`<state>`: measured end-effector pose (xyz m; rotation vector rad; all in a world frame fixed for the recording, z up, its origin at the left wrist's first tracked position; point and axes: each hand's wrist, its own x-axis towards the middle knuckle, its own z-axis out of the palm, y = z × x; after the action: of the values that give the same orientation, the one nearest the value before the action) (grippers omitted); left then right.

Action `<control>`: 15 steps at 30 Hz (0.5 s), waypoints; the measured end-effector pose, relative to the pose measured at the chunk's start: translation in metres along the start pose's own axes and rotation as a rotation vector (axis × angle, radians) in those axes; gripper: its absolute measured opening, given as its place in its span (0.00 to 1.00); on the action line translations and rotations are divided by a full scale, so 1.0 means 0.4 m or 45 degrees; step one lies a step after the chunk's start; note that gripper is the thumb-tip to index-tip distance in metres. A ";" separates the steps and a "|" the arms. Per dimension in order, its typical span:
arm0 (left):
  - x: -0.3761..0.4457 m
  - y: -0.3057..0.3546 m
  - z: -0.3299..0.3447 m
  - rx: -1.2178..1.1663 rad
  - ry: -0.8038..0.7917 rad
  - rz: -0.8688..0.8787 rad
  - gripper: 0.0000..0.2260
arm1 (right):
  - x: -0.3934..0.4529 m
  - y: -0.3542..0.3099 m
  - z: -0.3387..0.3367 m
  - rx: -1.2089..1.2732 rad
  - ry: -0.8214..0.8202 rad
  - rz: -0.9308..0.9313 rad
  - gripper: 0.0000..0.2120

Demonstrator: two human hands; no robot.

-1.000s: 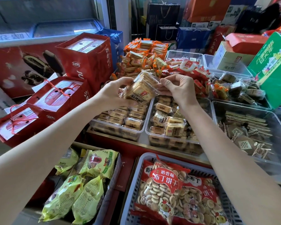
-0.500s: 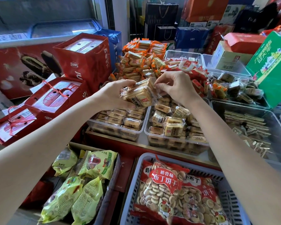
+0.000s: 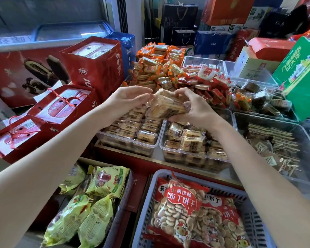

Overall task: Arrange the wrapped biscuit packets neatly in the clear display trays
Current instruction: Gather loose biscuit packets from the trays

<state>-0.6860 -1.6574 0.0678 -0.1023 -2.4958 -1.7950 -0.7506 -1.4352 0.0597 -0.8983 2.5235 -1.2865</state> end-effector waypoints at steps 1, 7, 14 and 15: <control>0.004 -0.001 0.000 0.087 0.008 0.036 0.13 | -0.001 0.000 -0.001 0.038 -0.018 -0.005 0.32; 0.040 -0.005 0.013 0.506 0.192 0.252 0.07 | 0.004 0.009 -0.011 0.242 -0.084 0.021 0.31; 0.077 -0.013 -0.012 0.054 0.243 0.041 0.07 | 0.010 0.073 -0.041 0.463 -0.104 0.144 0.31; 0.080 -0.015 -0.015 0.044 0.198 0.015 0.07 | 0.008 0.090 -0.044 0.487 -0.091 0.168 0.32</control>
<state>-0.7184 -1.6644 0.0671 0.0238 -2.4117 -1.6849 -0.7759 -1.4089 0.0426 -0.6674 2.1353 -1.5852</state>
